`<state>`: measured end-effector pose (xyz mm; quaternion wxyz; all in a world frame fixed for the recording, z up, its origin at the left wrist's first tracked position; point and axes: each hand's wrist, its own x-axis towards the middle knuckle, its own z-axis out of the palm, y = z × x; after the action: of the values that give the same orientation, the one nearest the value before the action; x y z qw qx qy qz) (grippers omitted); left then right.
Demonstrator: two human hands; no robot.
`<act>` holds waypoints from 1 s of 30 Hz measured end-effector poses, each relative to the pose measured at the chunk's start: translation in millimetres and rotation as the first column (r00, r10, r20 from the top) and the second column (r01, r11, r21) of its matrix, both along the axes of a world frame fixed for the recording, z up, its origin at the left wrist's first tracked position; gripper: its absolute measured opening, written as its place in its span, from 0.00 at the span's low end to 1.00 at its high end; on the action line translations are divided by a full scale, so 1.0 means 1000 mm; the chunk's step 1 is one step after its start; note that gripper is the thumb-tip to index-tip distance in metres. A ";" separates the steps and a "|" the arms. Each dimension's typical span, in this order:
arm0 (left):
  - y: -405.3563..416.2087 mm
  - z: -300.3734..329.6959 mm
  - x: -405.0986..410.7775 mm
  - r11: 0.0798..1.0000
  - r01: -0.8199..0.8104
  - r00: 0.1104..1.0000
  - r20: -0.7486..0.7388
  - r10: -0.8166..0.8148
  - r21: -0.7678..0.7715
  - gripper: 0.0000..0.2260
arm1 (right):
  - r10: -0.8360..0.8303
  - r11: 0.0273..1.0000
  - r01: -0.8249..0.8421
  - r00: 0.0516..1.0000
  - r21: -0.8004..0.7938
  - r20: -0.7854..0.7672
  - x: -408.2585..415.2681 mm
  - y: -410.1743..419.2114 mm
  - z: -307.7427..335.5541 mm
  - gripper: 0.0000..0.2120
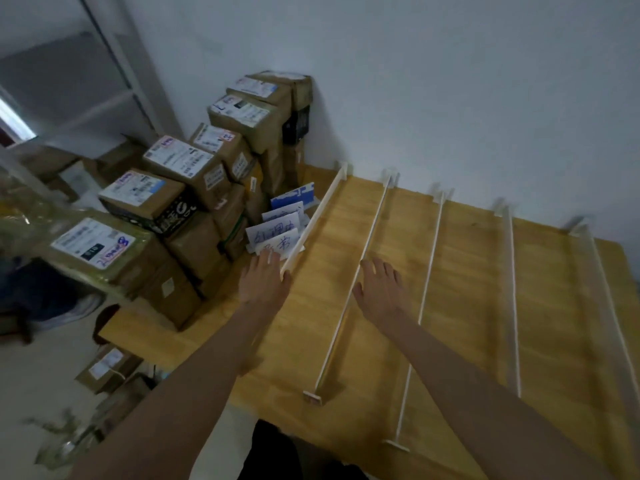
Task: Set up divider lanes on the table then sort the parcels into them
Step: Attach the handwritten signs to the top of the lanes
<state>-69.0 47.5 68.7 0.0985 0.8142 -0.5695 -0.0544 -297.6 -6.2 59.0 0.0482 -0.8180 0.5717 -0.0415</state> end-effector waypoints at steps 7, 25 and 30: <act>0.004 0.000 0.050 0.994 -0.107 0.994 -0.024 0.107 0.002 0.16 | 0.138 0.990 -0.138 0.990 -0.024 0.020 0.070 -0.026 0.014 0.20; -0.091 -0.078 0.118 0.979 -0.044 0.973 -0.215 0.088 0.201 0.20 | 0.144 0.982 -0.145 0.989 0.122 0.024 0.187 -0.136 -0.036 0.20; -0.108 -0.101 0.126 0.979 -0.039 0.997 -0.060 0.052 0.199 0.20 | 0.163 0.968 -0.164 0.986 0.190 0.023 0.204 -0.161 -0.057 0.21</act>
<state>56.6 -60.6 -32.2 0.0368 0.8305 -0.5392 -0.1348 -93.6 -167.0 2.4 0.1322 -0.8538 0.5034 0.0149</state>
